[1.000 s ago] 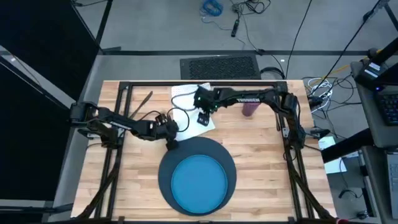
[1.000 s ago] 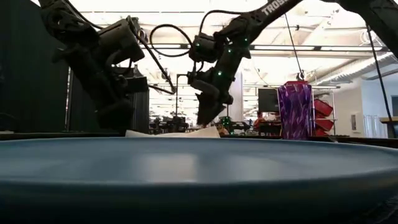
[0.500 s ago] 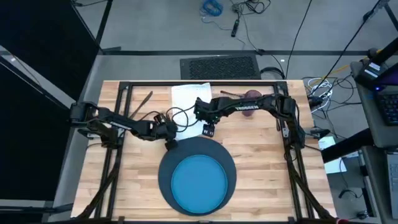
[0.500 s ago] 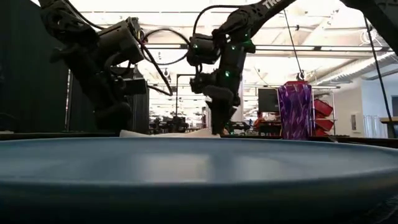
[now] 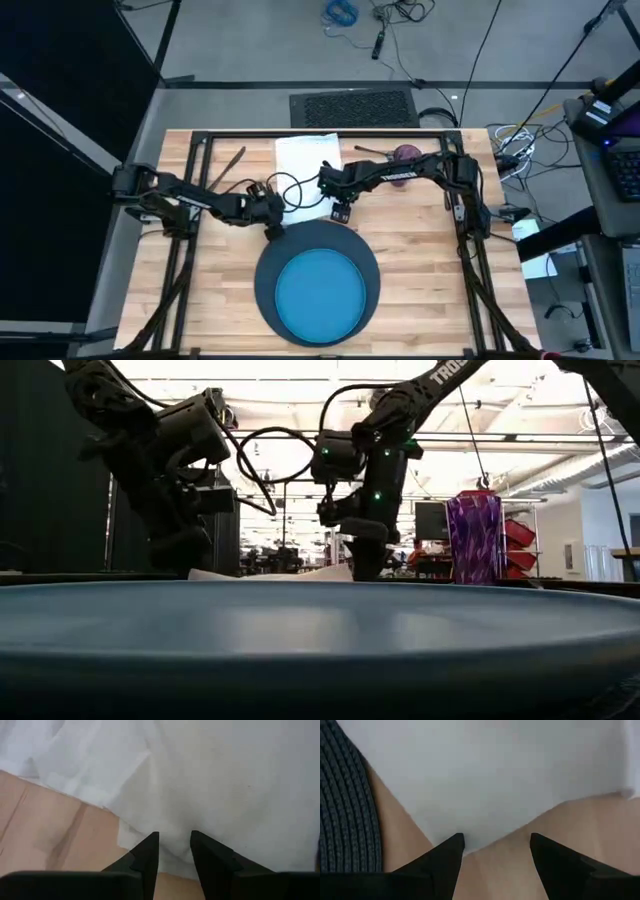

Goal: Set table place
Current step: Fold the white napkin

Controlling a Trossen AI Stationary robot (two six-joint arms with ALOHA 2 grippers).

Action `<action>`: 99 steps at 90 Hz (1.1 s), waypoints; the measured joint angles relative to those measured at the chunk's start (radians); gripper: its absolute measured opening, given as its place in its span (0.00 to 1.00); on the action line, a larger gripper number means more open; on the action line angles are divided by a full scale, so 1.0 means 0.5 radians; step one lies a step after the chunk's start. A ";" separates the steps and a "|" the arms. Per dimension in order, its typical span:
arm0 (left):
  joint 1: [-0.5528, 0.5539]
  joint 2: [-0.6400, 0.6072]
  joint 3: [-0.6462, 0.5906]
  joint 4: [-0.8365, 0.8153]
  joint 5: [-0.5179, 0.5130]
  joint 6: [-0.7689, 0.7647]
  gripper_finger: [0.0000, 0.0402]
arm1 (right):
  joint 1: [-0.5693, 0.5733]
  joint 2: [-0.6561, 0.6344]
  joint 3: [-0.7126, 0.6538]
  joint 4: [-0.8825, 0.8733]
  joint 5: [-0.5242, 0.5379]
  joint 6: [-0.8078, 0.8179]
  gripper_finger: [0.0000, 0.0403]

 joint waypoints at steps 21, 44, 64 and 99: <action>0.000 0.000 0.000 0.001 0.002 0.000 0.26 | 0.025 -0.073 -0.001 0.018 -0.013 -0.009 0.54; 0.000 0.000 0.000 0.001 0.004 -0.003 0.26 | 0.126 -0.074 -0.001 0.081 -0.072 -0.004 0.54; -0.002 0.000 -0.001 0.000 0.009 -0.047 0.26 | 0.160 -0.051 0.000 0.153 -0.061 -0.010 0.54; -0.002 0.000 -0.001 0.000 0.015 -0.049 0.26 | 0.114 0.069 0.013 0.132 -0.063 -0.037 0.52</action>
